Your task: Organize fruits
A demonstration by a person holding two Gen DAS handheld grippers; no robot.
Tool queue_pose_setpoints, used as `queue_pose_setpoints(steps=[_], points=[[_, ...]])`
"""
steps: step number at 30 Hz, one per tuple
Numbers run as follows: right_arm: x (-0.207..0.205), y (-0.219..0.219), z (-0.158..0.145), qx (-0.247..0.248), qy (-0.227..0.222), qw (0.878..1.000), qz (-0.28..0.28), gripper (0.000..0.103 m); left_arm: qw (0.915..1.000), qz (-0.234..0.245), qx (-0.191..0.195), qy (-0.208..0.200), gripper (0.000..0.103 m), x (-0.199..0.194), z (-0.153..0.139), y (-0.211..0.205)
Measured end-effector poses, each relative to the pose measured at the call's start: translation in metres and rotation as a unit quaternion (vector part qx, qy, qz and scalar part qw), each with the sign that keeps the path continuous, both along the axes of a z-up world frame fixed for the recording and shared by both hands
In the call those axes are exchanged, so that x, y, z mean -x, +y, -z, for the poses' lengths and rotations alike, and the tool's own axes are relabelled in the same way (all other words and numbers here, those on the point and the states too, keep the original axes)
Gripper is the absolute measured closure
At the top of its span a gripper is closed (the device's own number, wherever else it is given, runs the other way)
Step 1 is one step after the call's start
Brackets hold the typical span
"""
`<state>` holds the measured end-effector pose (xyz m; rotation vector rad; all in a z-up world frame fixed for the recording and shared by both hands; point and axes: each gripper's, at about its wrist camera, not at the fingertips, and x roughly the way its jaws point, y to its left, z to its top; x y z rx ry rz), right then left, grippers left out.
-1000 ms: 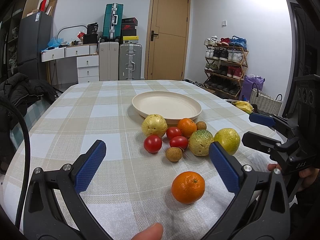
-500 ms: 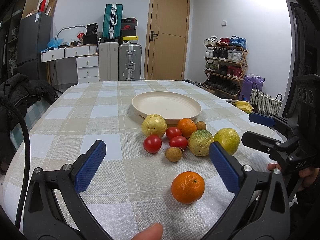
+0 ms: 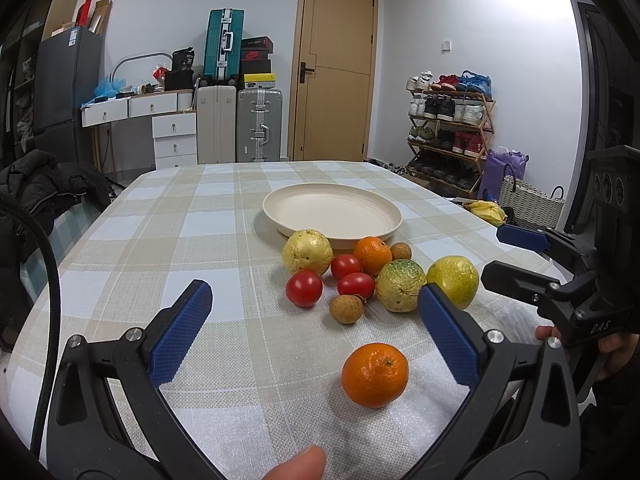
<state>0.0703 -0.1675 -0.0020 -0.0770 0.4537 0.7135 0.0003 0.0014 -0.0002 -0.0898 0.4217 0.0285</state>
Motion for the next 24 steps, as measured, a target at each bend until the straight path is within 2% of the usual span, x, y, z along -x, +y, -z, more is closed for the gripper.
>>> queue_pose_setpoints(steps=[9,16,24], points=[[-0.003,-0.003,-0.003,0.008,-0.001,1.000,0.014,0.000,0.9997,-0.014,-0.020,-0.002,0.000,0.002,-0.007,0.000],[-0.004,-0.006,-0.005,0.008,0.001,1.000,0.026,0.000,0.9999,-0.009,-0.011,-0.006,0.000,0.005,-0.012,0.005],[-0.009,-0.002,0.000,0.031,0.018,0.999,0.037,0.000,0.9999,0.004,-0.007,0.012,0.000,0.000,-0.006,0.000]])
